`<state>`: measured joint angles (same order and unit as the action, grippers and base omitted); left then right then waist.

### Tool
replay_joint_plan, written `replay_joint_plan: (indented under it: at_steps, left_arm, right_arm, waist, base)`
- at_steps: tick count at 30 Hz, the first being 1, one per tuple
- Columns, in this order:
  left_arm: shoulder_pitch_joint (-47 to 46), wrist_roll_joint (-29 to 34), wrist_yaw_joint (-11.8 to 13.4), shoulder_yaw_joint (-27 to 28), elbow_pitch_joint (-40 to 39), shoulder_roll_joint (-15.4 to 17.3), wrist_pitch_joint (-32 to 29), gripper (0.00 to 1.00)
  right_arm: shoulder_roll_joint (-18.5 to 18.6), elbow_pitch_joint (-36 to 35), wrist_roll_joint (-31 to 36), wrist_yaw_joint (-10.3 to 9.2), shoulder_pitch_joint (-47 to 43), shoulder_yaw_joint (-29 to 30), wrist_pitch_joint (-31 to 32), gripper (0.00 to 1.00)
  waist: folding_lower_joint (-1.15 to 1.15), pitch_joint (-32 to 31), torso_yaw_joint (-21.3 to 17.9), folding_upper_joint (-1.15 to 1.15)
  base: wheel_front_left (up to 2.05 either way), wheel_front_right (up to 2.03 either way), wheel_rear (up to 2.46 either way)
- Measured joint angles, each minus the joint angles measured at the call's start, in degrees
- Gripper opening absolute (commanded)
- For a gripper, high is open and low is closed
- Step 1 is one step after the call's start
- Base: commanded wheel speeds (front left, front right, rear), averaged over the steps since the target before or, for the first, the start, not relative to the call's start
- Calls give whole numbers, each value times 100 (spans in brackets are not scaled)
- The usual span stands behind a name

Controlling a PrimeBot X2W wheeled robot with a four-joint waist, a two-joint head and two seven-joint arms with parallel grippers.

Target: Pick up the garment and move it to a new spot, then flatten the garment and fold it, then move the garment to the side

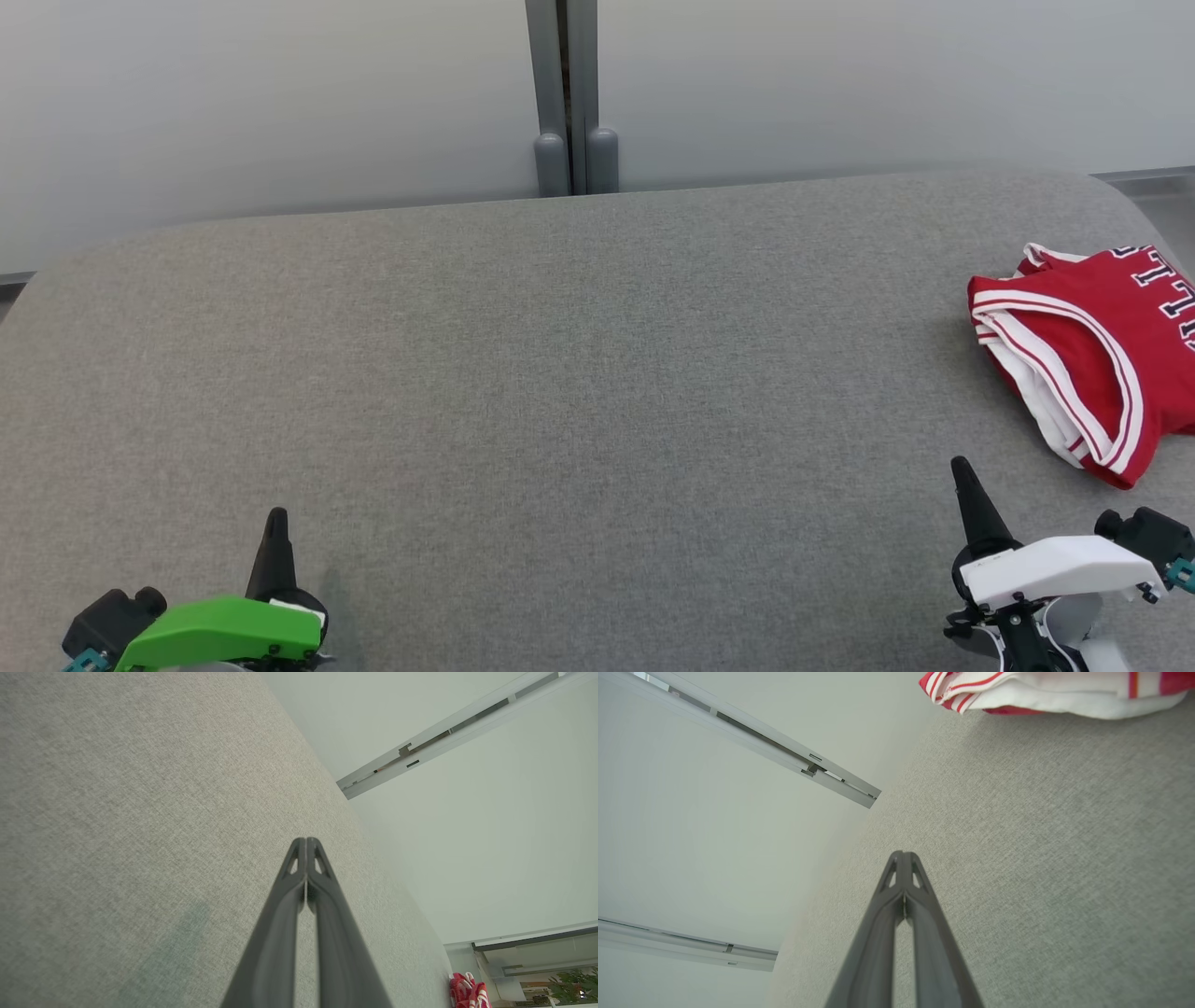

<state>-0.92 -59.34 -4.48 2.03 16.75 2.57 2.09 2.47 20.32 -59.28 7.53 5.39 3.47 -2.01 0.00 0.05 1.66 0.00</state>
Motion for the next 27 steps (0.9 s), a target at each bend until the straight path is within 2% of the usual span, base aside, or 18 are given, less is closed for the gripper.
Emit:
replay_joint_plan:
  at_steps: [27]
  left_arm:
    - [-225, -1524, -126, 200, -126, 3, -391, 0]
  right_arm:
    - [12, -286, -1515, 0, 23, 142, 394, 0]
  waist:
    - [0, 5, -65, 0]
  base:
    - [0, 0, 0]
